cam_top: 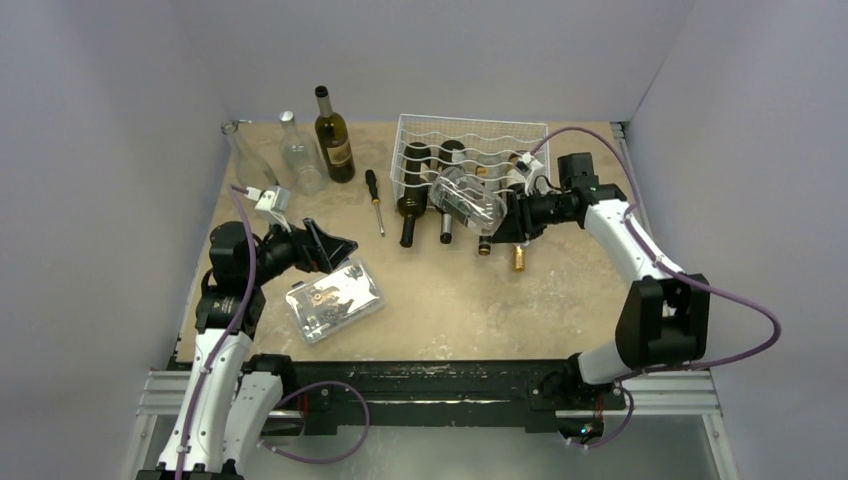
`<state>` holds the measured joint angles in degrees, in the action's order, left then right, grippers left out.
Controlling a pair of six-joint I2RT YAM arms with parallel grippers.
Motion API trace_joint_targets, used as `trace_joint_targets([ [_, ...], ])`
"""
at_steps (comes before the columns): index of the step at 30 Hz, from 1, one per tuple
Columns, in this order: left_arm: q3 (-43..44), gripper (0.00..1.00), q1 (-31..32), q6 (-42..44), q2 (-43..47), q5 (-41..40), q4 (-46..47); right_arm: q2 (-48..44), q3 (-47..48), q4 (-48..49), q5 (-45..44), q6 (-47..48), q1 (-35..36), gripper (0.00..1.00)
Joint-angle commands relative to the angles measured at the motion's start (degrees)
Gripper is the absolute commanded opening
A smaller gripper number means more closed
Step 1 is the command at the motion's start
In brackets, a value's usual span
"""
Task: Take the wine bottle off the wine rack
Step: Pick up the wine bottle from the wine rack.
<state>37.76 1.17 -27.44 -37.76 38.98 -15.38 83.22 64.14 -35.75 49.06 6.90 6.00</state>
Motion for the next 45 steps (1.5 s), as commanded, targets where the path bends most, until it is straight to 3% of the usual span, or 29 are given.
trace_joint_targets([
  [1, 0.0, 1.0, 0.1, -0.51, 0.67, 1.36, 2.87, 1.98, 7.89, -7.98, 6.59, 17.92, 0.77, 0.0],
  [6, -0.05, 1.0, 0.13, -0.6, 0.77, 1.45, 2.9, 4.93, 9.83, -16.43, 5.1, 26.07, 2.51, 0.0],
  [19, -0.12, 1.0, 0.15, -0.68, 1.03, 1.8, 3.16, 3.67, 10.13, -21.56, -6.95, 32.81, 10.21, 0.0],
  [45, -0.4, 1.0, 0.14, -1.02, 1.2, 2.11, 3.68, -1.04, 13.32, -32.71, -43.4, 43.34, 21.44, 0.0],
])
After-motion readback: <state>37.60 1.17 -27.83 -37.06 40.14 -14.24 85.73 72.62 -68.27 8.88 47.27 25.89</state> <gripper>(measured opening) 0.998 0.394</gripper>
